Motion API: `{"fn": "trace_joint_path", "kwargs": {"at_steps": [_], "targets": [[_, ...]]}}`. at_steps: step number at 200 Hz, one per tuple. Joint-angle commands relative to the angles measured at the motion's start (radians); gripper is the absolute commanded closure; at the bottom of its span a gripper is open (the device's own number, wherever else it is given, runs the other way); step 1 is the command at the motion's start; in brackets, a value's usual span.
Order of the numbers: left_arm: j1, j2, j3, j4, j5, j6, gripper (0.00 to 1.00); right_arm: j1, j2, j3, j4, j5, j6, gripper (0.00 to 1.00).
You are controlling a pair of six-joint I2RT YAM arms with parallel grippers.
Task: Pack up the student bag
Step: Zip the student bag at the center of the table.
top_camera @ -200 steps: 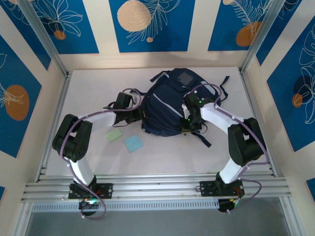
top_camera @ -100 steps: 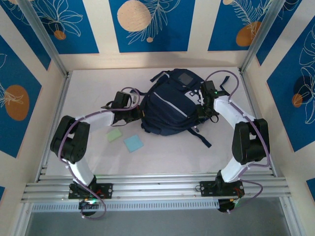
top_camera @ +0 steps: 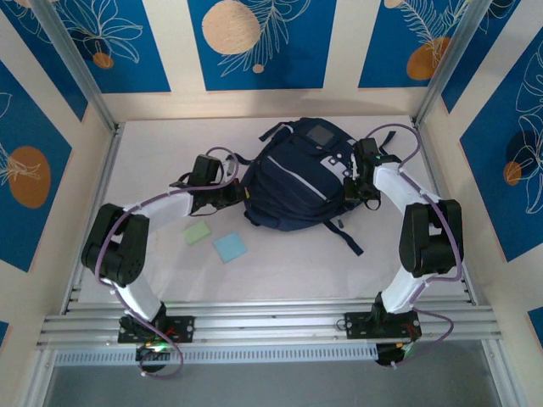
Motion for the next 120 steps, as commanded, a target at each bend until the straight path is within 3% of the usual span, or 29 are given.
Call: {"fn": "trace_joint_path", "kwargs": {"at_steps": [1,32,59,88,120], "targets": [[0.090,-0.042,-0.026,-0.014,-0.087,0.001,1.00,-0.057,0.000,0.024,0.018,0.049,0.056,1.00],[0.057,-0.020,-0.064,0.080,-0.001,-0.067,1.00,0.023,-0.042,-0.012,0.047,-0.139,0.074,1.00],[0.017,-0.029,-0.091,0.130,-0.014,-0.106,1.00,0.102,-0.097,-0.039,0.051,-0.185,0.107,0.79],[0.007,-0.043,-0.099,0.137,-0.035,-0.110,1.00,0.180,-0.157,-0.048,0.030,-0.169,0.134,0.49],[0.004,-0.048,-0.099,0.127,-0.048,-0.105,1.00,0.206,-0.164,-0.074,0.100,-0.241,0.157,0.36]]}}
